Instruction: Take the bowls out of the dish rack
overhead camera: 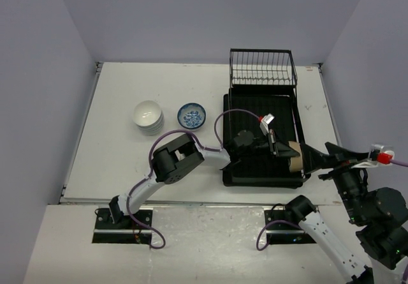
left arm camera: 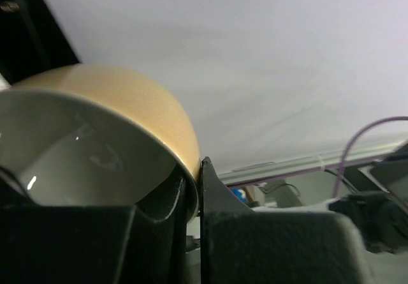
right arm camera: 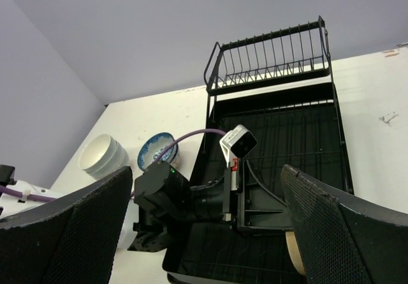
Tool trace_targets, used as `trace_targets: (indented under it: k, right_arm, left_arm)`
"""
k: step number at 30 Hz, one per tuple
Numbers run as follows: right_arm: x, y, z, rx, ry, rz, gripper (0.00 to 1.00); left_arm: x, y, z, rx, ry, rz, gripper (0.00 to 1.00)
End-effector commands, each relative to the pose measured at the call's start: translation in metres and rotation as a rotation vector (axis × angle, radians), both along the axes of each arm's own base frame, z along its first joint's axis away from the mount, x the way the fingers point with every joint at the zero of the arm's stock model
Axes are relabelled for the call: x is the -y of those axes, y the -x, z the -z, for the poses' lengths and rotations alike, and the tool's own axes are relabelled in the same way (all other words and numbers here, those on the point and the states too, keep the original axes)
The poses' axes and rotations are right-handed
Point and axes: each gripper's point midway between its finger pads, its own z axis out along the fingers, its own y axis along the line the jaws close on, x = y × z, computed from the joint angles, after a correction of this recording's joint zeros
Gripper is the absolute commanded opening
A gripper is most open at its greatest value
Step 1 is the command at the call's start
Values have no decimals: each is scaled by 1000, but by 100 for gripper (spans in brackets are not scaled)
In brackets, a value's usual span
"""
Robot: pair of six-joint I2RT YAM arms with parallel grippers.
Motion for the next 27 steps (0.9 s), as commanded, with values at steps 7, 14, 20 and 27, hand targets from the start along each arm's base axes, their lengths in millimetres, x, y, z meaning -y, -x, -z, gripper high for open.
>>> trace_targets:
  k: [7,14,20,27]
  right_arm:
    - [-6,3,-1,16,16,-41,99]
    - [-6,3,-2,19,16,-40,99]
    - [-4,3,-4,28,-2,-31,99]
    - [-3,-5,-4,18,-11,0,99]
  left_arm:
    - [-30,4,-67,72,344,54,0]
    - [-52,8,-105,230,398,45,0]
    - [-79,0,-156,525,323,-45,0]
    - [-121,-30,-202,782,98,-237,0]
